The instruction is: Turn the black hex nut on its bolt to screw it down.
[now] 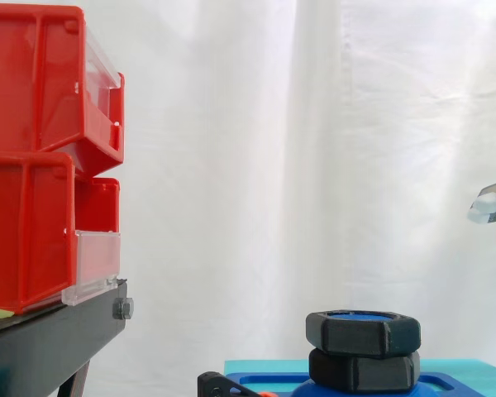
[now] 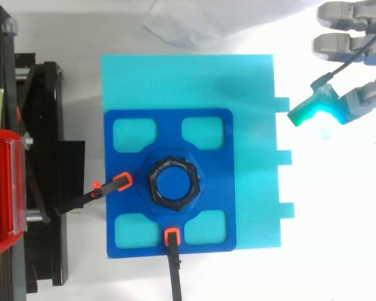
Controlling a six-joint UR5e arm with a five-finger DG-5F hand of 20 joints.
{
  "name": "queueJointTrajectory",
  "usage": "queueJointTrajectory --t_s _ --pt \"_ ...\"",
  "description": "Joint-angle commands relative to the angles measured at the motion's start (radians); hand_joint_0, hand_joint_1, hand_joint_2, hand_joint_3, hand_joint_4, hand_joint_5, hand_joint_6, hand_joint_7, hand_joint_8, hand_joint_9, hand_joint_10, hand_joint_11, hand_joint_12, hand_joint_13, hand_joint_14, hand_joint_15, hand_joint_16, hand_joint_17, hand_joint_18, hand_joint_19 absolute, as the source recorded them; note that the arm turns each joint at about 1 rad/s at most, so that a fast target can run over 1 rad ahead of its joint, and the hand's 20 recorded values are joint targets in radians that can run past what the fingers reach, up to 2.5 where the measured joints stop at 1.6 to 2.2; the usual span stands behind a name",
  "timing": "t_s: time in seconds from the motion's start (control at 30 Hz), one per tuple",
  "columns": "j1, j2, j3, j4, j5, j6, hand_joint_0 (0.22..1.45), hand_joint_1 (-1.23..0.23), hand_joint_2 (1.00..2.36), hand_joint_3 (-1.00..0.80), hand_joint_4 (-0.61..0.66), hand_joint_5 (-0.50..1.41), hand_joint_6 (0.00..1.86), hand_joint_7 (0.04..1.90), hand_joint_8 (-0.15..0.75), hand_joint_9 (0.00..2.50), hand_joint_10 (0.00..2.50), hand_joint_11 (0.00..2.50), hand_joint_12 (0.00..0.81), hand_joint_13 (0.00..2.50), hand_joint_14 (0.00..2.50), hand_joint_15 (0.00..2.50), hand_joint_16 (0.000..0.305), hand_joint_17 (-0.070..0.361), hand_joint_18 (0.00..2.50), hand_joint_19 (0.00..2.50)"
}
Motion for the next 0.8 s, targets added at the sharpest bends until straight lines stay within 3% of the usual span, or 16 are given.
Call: queueJointTrajectory --t_s 0.0,0.77 --pt "0.0 0.0 0.0 0.0 -0.002 0.0 0.43 -0.38 1.0 -0.5 0.04 -0.3 0.5 0.64 0.162 0.0 0.0 0.0 0.374 0.0 0.0 0.0 0.069 0.155 0.07 0.29" --pt "0.0 0.0 0.0 0.0 0.001 0.0 0.44 -0.36 1.0 -0.5 0.04 -0.3 0.5 0.64 0.167 0.0 0.0 0.0 0.367 0.0 0.0 0.0 0.068 0.153 0.08 0.31"
